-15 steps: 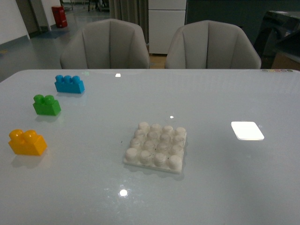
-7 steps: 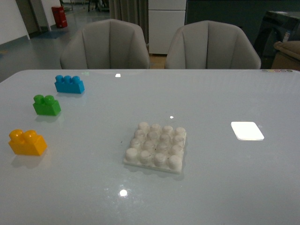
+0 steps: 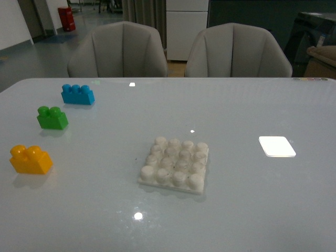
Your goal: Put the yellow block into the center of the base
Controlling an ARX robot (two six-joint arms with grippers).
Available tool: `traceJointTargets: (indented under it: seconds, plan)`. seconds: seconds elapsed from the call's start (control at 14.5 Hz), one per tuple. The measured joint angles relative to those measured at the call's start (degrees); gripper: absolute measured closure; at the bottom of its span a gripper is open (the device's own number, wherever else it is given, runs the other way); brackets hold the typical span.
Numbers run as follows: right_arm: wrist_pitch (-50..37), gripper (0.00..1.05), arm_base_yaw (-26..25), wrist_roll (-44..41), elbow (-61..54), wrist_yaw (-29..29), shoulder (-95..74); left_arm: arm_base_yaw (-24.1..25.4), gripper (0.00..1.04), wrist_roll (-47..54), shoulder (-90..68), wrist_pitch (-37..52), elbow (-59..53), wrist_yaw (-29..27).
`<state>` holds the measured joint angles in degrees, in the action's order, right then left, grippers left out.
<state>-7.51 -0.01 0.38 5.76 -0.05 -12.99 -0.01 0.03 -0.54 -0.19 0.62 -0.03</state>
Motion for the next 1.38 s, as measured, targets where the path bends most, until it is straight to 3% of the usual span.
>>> traceJointTargets:
  seconds: [0.14, 0.28, 0.96, 1.17, 1.24, 1.38]
  plan:
    - [0.4, 1.03, 0.0, 0.0, -1.2, 0.0, 1.5, 0.0, 0.07, 0.0, 0.0, 0.0, 0.0, 0.0]
    - [8.3, 1.03, 0.0, 0.0, -2.5, 0.1, 8.8, 0.0, 0.07, 0.0, 0.0, 0.0, 0.0, 0.0]
    - [7.7, 1.01, 0.0, -0.1, -5.0, 0.1, 12.8, 0.0, 0.07, 0.0, 0.0, 0.0, 0.0, 0.0]
    - [7.7, 0.67, 0.0, -0.1, -5.0, 0.1, 12.8, 0.0, 0.07, 0.0, 0.0, 0.0, 0.0, 0.0]
    - [7.7, 0.41, 0.0, -0.1, -5.0, 0.1, 12.8, 0.0, 0.07, 0.0, 0.0, 0.0, 0.0, 0.0]
    - [7.7, 0.14, 0.0, -0.1, -5.0, 0.1, 12.8, 0.0, 0.07, 0.0, 0.0, 0.0, 0.0, 0.0]
